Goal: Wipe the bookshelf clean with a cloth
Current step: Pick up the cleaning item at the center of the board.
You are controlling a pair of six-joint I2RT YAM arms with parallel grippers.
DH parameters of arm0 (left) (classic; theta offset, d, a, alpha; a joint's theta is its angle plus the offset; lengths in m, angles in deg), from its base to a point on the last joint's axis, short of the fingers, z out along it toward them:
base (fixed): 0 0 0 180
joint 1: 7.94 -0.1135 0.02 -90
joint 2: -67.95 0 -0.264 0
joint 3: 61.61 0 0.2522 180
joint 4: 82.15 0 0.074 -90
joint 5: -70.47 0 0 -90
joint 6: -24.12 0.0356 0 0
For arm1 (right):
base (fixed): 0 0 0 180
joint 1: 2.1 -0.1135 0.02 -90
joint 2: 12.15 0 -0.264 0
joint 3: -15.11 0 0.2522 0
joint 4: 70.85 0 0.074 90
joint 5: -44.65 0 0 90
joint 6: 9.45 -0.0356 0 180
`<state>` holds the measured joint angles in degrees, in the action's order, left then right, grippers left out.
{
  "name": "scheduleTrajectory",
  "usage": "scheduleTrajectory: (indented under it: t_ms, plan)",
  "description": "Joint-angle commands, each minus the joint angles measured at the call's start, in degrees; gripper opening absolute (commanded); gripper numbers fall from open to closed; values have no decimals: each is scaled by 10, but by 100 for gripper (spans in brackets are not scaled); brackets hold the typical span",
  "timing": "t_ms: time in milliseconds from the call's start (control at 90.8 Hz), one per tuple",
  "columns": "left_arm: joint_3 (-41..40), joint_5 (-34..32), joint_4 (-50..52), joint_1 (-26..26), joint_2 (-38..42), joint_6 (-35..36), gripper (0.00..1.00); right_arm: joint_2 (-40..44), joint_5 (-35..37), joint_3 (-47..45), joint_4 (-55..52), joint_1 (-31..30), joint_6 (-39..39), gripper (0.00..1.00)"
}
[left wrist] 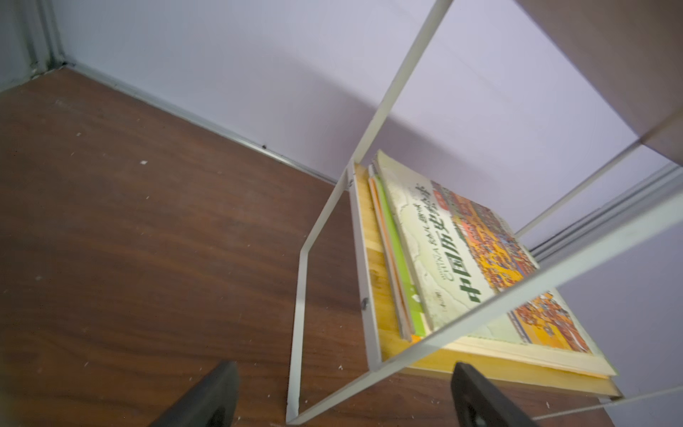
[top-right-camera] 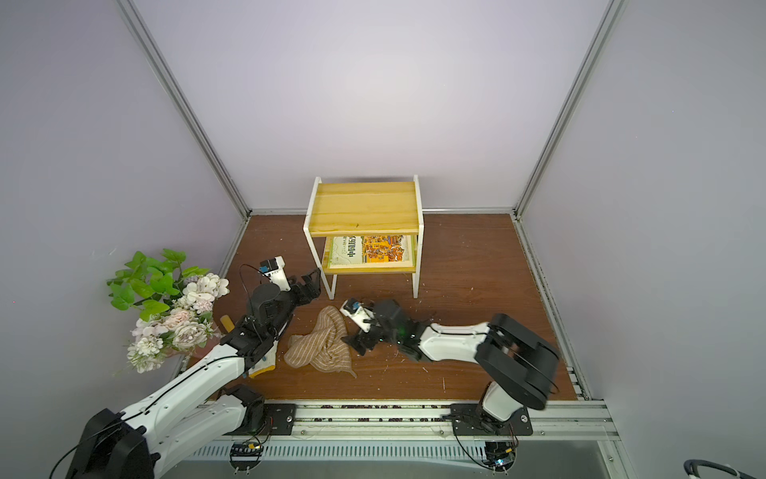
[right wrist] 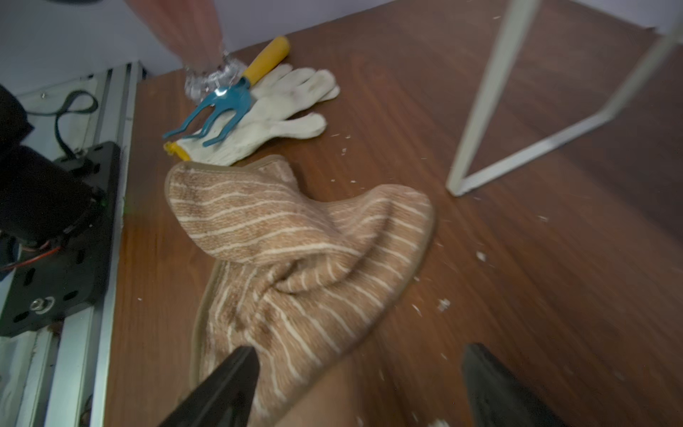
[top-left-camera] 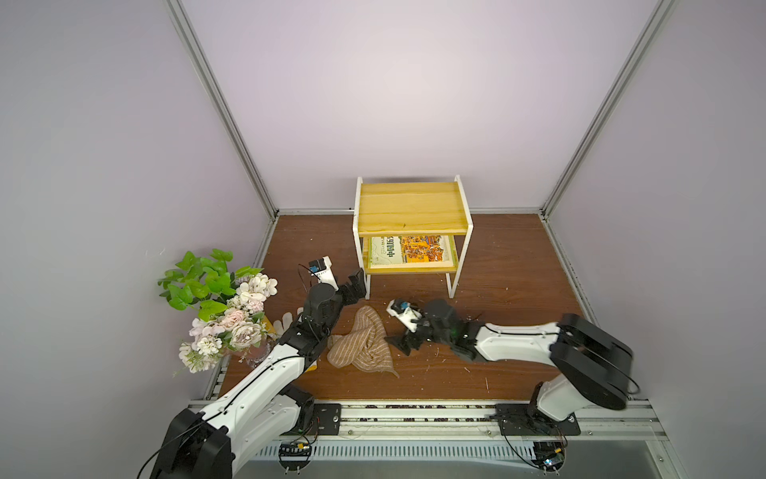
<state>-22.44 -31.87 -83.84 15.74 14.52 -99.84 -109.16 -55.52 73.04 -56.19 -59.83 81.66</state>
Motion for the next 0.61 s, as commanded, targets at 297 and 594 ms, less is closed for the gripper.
scheduleTrajectory:
  t_ms: [297,594]
  plan:
    - [11,-63,74,-26,45,-38,100,-187,121,159,-99,-39,81,48]
    - [-25,28,-39,-28,78,16,99,223,69,-208,49,110,-120,0]
